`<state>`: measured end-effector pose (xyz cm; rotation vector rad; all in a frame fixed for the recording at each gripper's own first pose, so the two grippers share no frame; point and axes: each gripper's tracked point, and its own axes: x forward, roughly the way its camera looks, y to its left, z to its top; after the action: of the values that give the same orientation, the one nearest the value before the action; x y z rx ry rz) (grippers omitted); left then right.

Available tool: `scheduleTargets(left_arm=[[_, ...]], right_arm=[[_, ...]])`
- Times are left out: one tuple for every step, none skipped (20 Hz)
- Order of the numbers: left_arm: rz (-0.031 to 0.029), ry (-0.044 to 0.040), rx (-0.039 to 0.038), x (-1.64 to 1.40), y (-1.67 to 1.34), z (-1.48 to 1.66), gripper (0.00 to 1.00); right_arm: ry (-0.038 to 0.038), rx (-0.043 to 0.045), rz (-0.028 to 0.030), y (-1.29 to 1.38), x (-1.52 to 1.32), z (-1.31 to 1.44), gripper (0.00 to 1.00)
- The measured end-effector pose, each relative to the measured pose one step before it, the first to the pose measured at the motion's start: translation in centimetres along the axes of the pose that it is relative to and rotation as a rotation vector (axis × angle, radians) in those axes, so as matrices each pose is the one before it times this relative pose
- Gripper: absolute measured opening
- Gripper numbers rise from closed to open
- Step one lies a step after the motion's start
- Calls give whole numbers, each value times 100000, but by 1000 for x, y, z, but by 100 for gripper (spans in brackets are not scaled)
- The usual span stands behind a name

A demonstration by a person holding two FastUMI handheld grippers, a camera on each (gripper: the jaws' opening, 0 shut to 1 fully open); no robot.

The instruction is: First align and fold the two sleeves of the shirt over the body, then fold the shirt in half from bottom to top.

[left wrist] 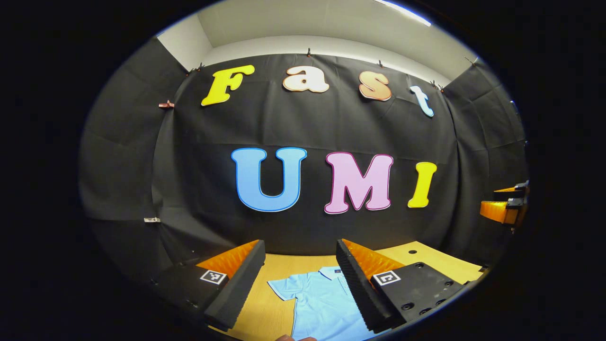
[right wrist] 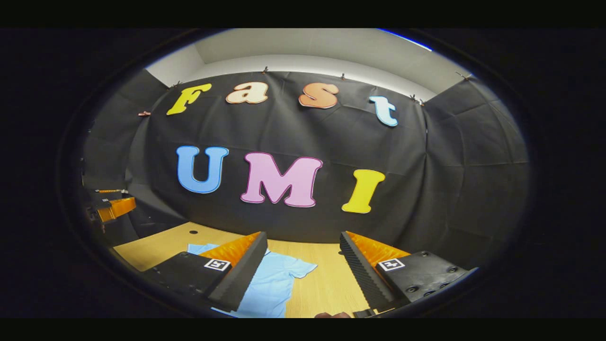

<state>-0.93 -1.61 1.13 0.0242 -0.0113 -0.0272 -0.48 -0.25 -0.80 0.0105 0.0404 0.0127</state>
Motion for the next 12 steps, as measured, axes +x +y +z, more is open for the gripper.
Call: scheduleTargets(left_arm=[[-30, -7, 193, -77, 31, -68, 96], [-198, 195, 37, -108, -12, -12, 96], [-159, -30, -43, -133, 58, -10, 96], [34, 102, 77, -68, 86, 47, 96], [31, -15, 164, -86, 237, -59, 96], [-78, -172, 201, -28, 204, 158, 97], [-222, -252, 214, -44, 172, -7, 97], [-244, -248, 252, 20, 110, 119, 97], [-355, -434, 274, -25, 170, 84, 97], [-410, -545, 277, 68, 98, 170, 97], [-592, -113, 220, -47, 61, -119, 97], [-555, 283, 65, -18, 97, -33, 96]], right_arm=[[-54, -191, -87, -112, 8, -5, 97], [-32, -388, -23, -137, -148, 152, 97], [-87, -502, 97, -72, 9, 132, 97], [228, -725, 271, -17, 120, -34, 97], [230, -1025, 352, -29, 192, -29, 97], [272, -1150, 252, -57, 244, 56, 97], [336, -812, 170, -3, 260, 81, 97], [229, -301, 299, -13, 220, 115, 97], [360, -162, 341, 34, 279, 94, 97], [-132, -201, 181, -30, 287, 242, 97], [88, 91, -45, -101, 489, 100, 97], [685, 155, -459, -220, 549, -27, 97]])
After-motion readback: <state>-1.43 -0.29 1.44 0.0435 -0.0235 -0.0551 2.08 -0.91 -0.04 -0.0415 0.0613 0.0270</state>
